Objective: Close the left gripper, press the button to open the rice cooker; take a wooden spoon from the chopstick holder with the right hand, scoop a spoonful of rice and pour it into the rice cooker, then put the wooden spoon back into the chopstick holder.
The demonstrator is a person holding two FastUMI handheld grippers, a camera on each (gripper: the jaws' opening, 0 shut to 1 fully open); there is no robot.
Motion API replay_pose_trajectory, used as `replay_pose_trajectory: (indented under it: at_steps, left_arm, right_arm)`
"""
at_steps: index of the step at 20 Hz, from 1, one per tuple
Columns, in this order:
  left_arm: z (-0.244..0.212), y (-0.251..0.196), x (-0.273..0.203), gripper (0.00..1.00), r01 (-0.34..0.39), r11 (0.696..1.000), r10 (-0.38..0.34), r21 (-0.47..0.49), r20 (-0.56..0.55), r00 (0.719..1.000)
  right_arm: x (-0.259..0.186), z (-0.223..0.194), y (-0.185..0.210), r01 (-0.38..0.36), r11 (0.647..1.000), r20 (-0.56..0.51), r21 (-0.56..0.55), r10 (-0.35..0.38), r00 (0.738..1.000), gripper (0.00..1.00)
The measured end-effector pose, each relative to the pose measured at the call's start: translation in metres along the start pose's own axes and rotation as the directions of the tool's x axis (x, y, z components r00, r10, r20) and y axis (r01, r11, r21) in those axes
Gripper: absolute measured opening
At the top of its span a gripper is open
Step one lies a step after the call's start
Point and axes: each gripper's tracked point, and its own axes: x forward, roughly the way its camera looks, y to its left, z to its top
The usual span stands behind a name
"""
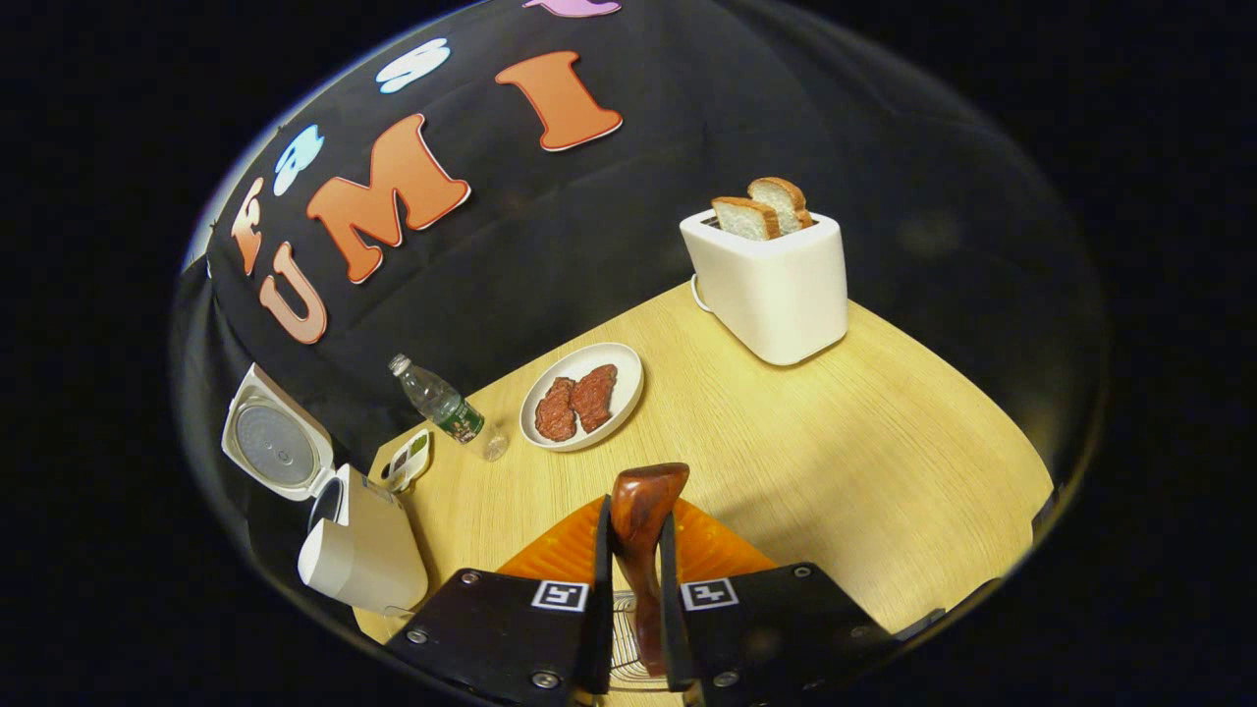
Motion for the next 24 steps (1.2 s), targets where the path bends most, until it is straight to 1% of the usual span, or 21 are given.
replay_pose_trajectory:
  at_steps: [1,2,3,4,6,8,10,13,15,17,19,22,23,24]
  left_arm:
    - [0.003,-0.004,0.000,1.00,0.013,1.000,-0.013,-0.001,0.008,1.000]
    - [0.006,-0.009,0.001,0.96,0.027,1.000,-0.027,0.000,0.016,1.000]
    - [0.008,-0.012,0.001,0.96,0.036,0.999,-0.036,0.002,0.020,0.999]
    - [0.010,-0.015,0.001,0.99,0.044,0.999,-0.044,0.003,0.024,0.999]
    - [0.014,-0.027,0.001,1.00,0.075,0.997,-0.075,0.000,0.032,0.997]
    - [0.019,-0.031,0.001,1.00,0.082,0.997,-0.082,0.002,0.046,0.996]
    - [0.020,-0.034,-0.002,1.00,0.088,0.996,-0.088,0.005,0.052,0.995]
    - [0.019,-0.037,-0.003,0.99,0.093,0.996,-0.092,-0.001,0.051,0.994]
    - [0.016,-0.036,-0.004,0.99,0.094,0.995,-0.093,-0.017,0.044,0.995]
    - [0.014,-0.036,-0.006,0.99,0.095,0.995,-0.094,-0.030,0.043,0.995]
    - [0.015,-0.033,-0.007,0.99,0.090,0.995,-0.089,-0.032,0.046,0.995]
    - [0.014,-0.029,-0.011,0.99,0.084,0.996,-0.082,-0.033,0.046,0.996]
    - [0.014,-0.028,-0.012,0.99,0.085,0.996,-0.083,-0.033,0.046,0.995]
    - [0.011,-0.026,-0.011,0.99,0.083,0.996,-0.082,-0.032,0.042,0.996]
  right_arm:
    - [-0.007,0.000,0.004,-0.001,1.000,0.007,-0.010,0.001,1.000,0.18]
    - [-0.012,0.003,0.006,0.007,1.000,0.025,-0.023,-0.006,1.000,0.14]
    - [-0.019,0.010,0.010,0.011,1.000,0.052,-0.029,-0.010,0.999,0.13]
    - [-0.027,0.016,0.017,0.005,0.999,0.076,-0.032,-0.003,0.997,0.11]
    - [-0.047,0.031,0.033,-0.019,0.999,0.126,-0.044,0.025,0.992,0.11]
    - [-0.067,0.048,0.044,-0.027,0.995,0.189,-0.092,0.045,0.981,0.11]
    - [-0.092,0.060,0.062,-0.041,0.989,0.246,-0.144,0.076,0.966,0.11]
    - [-0.132,0.063,0.104,-0.097,0.965,0.299,-0.244,0.170,0.939,0.11]
    - [-0.150,0.052,0.133,-0.139,0.942,0.298,-0.306,0.233,0.926,0.11]
    - [-0.155,0.031,0.159,-0.174,0.919,0.272,-0.354,0.279,0.921,0.11]
    - [-0.154,0.011,0.178,-0.197,0.893,0.250,-0.405,0.316,0.915,0.11]
    - [-0.138,-0.022,0.187,-0.174,0.869,0.229,-0.463,0.307,0.924,0.11]
    - [-0.137,-0.029,0.189,-0.175,0.867,0.243,-0.466,0.316,0.917,0.11]
    - [-0.128,-0.042,0.192,-0.172,0.868,0.233,-0.467,0.308,0.922,0.11]
